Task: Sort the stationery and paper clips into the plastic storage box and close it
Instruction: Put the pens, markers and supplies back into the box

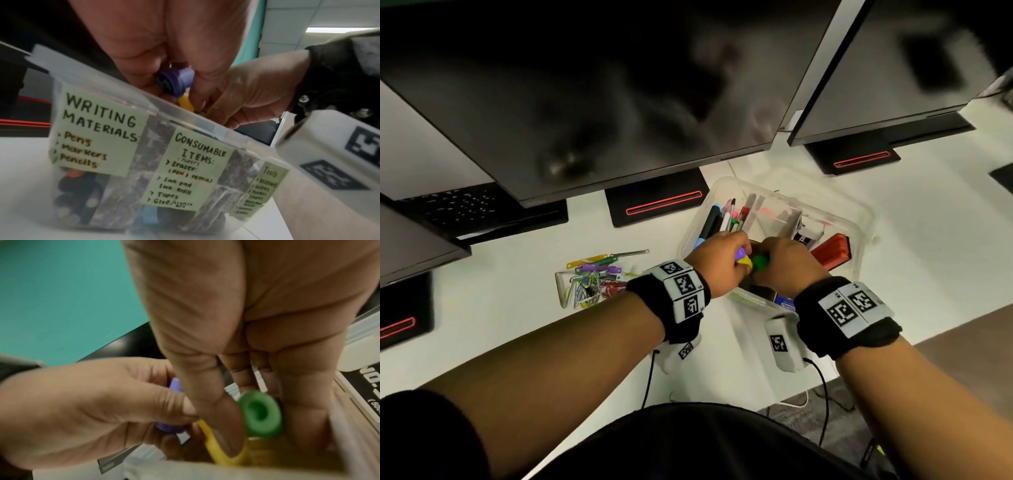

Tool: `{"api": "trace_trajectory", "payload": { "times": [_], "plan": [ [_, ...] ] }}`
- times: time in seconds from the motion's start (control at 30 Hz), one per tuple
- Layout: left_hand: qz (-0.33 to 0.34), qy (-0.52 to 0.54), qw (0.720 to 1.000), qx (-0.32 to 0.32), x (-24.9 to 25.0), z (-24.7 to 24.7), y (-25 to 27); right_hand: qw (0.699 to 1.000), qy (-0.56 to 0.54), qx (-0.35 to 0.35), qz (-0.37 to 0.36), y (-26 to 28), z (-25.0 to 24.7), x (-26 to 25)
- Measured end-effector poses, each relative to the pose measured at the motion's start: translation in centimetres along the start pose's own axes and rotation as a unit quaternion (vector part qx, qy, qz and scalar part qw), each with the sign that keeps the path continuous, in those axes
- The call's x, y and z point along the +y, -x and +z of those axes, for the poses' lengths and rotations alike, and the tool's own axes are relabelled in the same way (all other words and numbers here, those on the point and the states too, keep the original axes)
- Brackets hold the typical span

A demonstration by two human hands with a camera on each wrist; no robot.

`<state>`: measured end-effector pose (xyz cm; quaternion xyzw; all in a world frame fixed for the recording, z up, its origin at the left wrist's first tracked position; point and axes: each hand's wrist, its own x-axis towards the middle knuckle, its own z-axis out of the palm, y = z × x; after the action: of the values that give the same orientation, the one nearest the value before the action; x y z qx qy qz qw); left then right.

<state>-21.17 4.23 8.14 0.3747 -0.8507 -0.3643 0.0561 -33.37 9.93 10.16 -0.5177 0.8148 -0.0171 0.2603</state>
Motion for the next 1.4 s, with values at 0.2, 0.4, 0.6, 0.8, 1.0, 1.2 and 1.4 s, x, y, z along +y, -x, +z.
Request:
{"api": "trace_trajectory", "payload": {
  "times": [0.2, 0.4, 0.6, 0.8, 1.0, 1.2, 1.4],
  "plan": [
    [0.001, 0.076, 0.997, -0.017, -0.1, -0.4, 0.3, 1.000, 0.009, 0.004, -0.006, 0.0, -1.0, 0.7],
    [-0.021, 0.103, 0.993, 0.060, -2.6, -2.9, 2.6, 0.998, 0.004, 0.016, -0.064, 0.6, -1.1, -2.3],
    [-0.064, 0.008, 0.994, 0.088, -8.7, -5.0, 6.9, 0.986, -0.026, 0.014, -0.166, 0.5, 2.0, -9.1],
    [-0.133, -0.083, 0.987, -0.030, -15.5, -5.8, 12.7, 0.961, 0.041, -0.102, -0.253, 0.0, 8.2, -12.3],
    [-0.182, -0.099, 0.970, -0.128, -18.6, -4.5, 17.0, 0.945, 0.095, -0.172, -0.260, -0.5, 14.2, -12.7],
    [-0.086, -0.116, 0.975, -0.172, -18.8, -2.4, 18.0, 0.933, 0.098, -0.186, -0.293, -0.1, 17.2, -13.6],
    [-0.034, -0.174, 0.970, -0.165, -19.8, -1.3, 18.1, 0.926, 0.129, -0.174, -0.308, -0.1, 18.8, -13.8]
  ]
}}
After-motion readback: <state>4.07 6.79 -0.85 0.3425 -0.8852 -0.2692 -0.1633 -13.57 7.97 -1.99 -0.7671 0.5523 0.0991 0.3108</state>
